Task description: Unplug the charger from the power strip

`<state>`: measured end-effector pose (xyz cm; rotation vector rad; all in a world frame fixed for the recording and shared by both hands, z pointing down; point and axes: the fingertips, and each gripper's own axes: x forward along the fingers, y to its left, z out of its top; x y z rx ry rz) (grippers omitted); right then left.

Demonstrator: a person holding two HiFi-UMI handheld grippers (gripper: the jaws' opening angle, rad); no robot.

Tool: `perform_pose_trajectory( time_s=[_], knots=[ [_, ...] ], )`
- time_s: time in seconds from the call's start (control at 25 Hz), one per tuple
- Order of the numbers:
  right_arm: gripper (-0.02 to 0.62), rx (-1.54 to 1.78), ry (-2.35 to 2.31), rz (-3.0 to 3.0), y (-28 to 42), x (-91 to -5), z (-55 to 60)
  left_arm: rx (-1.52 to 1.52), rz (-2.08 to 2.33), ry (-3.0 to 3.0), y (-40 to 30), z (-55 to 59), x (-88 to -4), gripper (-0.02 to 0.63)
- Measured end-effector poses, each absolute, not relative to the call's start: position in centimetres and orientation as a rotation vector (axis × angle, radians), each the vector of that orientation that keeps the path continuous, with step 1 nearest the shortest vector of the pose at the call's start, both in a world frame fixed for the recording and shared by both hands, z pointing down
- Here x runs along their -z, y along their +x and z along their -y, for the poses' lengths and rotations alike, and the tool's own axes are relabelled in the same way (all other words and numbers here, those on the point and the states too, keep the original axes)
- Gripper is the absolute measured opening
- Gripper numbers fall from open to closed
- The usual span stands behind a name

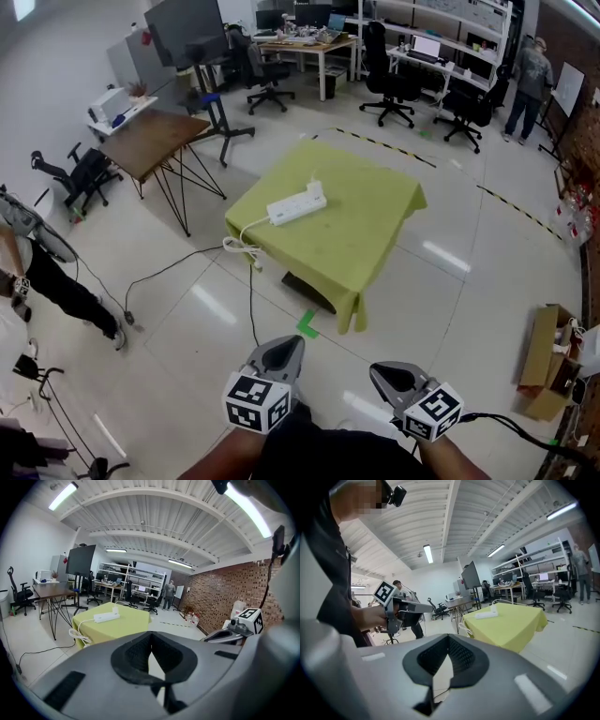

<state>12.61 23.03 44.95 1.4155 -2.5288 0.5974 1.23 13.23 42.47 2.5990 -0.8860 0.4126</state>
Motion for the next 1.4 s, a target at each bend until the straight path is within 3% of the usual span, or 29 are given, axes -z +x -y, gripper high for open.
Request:
perform_pose_trajectory(
  time_s=[0.84,1.4],
  knots=[
    [0.003,-0.553,1.434,2.486,3.4,-43.8,-5.9,-0.381,0.814,2.633,-7.8,3.1,-43.1,0.006],
    [0.003,-0.485,1.443,2.461,5.1,-44.2,3.6,-0.403,0.886,2.591,-10.5,7.4,-44.6,0.006]
  ],
)
